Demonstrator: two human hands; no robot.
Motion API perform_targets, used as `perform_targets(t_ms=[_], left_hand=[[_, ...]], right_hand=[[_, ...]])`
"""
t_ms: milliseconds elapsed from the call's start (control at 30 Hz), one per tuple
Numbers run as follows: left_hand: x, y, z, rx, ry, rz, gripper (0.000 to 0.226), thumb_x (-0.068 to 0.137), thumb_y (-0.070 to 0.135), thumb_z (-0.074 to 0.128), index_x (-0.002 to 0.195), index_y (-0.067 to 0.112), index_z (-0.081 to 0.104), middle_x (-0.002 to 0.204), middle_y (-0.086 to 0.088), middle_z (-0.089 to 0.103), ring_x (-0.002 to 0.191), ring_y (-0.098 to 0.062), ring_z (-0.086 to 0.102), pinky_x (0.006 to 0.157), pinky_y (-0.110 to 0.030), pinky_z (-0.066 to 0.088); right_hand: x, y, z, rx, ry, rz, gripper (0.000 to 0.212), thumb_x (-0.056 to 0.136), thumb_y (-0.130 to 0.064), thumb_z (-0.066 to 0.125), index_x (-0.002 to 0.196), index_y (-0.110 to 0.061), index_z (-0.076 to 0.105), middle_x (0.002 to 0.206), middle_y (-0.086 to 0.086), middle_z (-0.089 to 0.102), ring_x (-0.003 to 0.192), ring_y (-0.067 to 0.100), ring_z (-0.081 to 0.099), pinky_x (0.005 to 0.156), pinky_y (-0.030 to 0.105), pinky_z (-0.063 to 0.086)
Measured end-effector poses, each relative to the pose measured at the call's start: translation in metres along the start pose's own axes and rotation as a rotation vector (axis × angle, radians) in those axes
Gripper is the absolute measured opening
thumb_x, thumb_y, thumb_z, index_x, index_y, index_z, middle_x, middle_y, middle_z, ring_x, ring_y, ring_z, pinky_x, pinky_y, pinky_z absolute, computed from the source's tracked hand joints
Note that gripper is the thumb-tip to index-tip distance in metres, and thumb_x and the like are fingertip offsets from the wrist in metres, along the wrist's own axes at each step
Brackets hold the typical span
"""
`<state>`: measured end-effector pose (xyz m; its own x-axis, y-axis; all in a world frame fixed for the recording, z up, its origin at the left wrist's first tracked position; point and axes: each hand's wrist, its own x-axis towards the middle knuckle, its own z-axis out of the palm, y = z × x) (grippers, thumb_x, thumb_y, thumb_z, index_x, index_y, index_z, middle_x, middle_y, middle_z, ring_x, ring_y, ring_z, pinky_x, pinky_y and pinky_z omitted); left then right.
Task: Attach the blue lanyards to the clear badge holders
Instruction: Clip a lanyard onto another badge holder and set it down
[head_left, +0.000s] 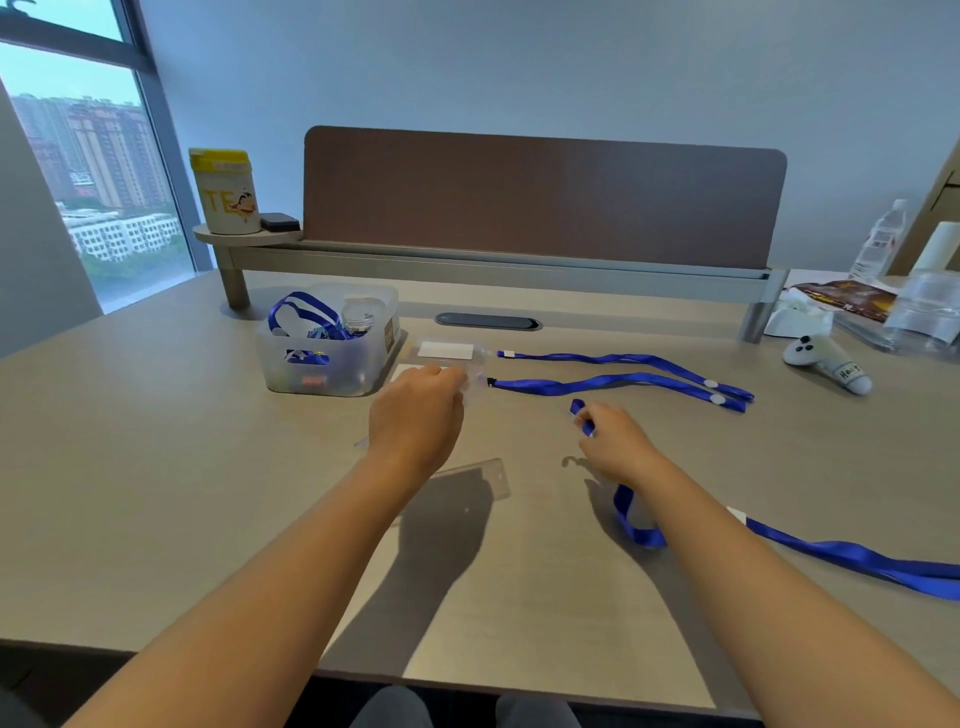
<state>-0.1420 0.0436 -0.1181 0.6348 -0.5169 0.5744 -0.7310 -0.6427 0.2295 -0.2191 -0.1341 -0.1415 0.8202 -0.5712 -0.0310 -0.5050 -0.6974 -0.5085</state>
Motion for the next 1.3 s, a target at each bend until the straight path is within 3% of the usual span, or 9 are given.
perform_targets(t_ms=[267, 433, 733, 833, 900, 967, 1100, 1200, 1300], left_hand=[[0.005, 0.008, 0.026, 0.037, -0.106, 0.009, 0.027, 0.096, 0.02, 0.041, 0.115, 0.012, 0.059, 0.111, -0.01, 0.068, 0.095, -0.028, 0.062, 0.079, -0.034, 0.051], [0.009, 0.014, 0.034, 0.05, -0.152, 0.016, 0.028, 0.096, 0.02, 0.041, 0.115, 0.011, 0.059, 0.111, -0.011, 0.067, 0.094, -0.027, 0.062, 0.079, -0.035, 0.051], [0.011, 0.006, 0.027, 0.031, -0.171, -0.031, 0.027, 0.096, 0.02, 0.042, 0.117, 0.012, 0.058, 0.113, -0.01, 0.067, 0.096, -0.027, 0.061, 0.079, -0.034, 0.05], [0.006, -0.003, 0.021, 0.008, -0.179, -0.069, 0.028, 0.096, 0.021, 0.043, 0.118, 0.011, 0.057, 0.114, -0.011, 0.067, 0.097, -0.027, 0.062, 0.081, -0.034, 0.052], [0.002, -0.01, 0.017, -0.012, -0.167, -0.093, 0.028, 0.096, 0.021, 0.043, 0.117, 0.011, 0.058, 0.114, -0.011, 0.067, 0.096, -0.027, 0.062, 0.08, -0.034, 0.052], [0.0, -0.016, 0.012, -0.034, -0.15, -0.12, 0.028, 0.095, 0.021, 0.045, 0.116, 0.01, 0.059, 0.114, -0.011, 0.067, 0.096, -0.027, 0.062, 0.08, -0.034, 0.052], [-0.001, -0.031, 0.001, -0.085, -0.12, -0.197, 0.026, 0.093, 0.021, 0.048, 0.114, 0.01, 0.06, 0.112, -0.011, 0.067, 0.094, -0.027, 0.063, 0.081, -0.033, 0.053], [0.005, -0.047, -0.01, -0.16, -0.069, -0.277, 0.025, 0.092, 0.02, 0.05, 0.111, 0.01, 0.062, 0.109, -0.012, 0.068, 0.093, -0.025, 0.062, 0.079, -0.031, 0.051], [0.015, -0.066, -0.02, -0.216, -0.039, -0.352, 0.023, 0.093, 0.02, 0.049, 0.109, 0.009, 0.062, 0.109, -0.011, 0.068, 0.092, -0.023, 0.06, 0.078, -0.029, 0.048]], right_hand=[[-0.003, 0.04, 0.011, -0.307, 0.042, 0.097, 0.026, 0.092, -0.012, 0.044, 0.111, -0.021, 0.058, 0.132, 0.009, 0.041, 0.12, 0.029, 0.039, 0.102, 0.041, 0.031], [0.002, 0.036, 0.006, -0.337, 0.018, 0.054, 0.025, 0.092, -0.009, 0.042, 0.108, -0.014, 0.06, 0.114, 0.01, 0.06, 0.099, 0.026, 0.054, 0.089, 0.035, 0.041], [0.004, 0.006, 0.007, -0.307, -0.079, 0.06, 0.026, 0.09, -0.006, 0.049, 0.115, -0.001, 0.051, 0.096, 0.014, 0.059, 0.081, 0.02, 0.046, 0.077, 0.031, 0.045], [0.007, -0.001, 0.01, -0.275, -0.176, 0.139, 0.019, 0.091, -0.014, 0.049, 0.084, 0.001, 0.058, 0.069, 0.008, 0.047, 0.066, 0.021, 0.046, 0.06, 0.028, 0.04], [0.007, -0.007, 0.012, -0.286, -0.23, 0.165, 0.036, 0.092, -0.02, 0.047, 0.06, -0.005, 0.042, 0.06, 0.006, 0.038, 0.053, 0.017, 0.037, 0.05, 0.023, 0.03], [0.007, -0.012, 0.013, -0.324, -0.27, 0.155, 0.033, 0.091, -0.016, 0.047, 0.06, -0.006, 0.039, 0.061, 0.005, 0.038, 0.053, 0.014, 0.035, 0.051, 0.023, 0.03], [0.013, -0.028, 0.016, -0.174, -0.302, 0.128, 0.017, 0.092, -0.014, 0.047, 0.097, 0.0, 0.056, 0.084, 0.011, 0.049, 0.076, 0.019, 0.047, 0.068, 0.027, 0.037], [0.025, -0.052, 0.016, 0.049, -0.191, 0.084, 0.03, 0.092, -0.007, 0.043, 0.062, -0.009, 0.042, 0.064, 0.007, 0.039, 0.057, 0.017, 0.037, 0.055, 0.025, 0.031], [0.04, -0.083, 0.015, 0.275, -0.093, 0.018, 0.034, 0.092, -0.005, 0.041, 0.059, -0.01, 0.037, 0.057, 0.005, 0.034, 0.051, 0.016, 0.03, 0.049, 0.025, 0.024]])
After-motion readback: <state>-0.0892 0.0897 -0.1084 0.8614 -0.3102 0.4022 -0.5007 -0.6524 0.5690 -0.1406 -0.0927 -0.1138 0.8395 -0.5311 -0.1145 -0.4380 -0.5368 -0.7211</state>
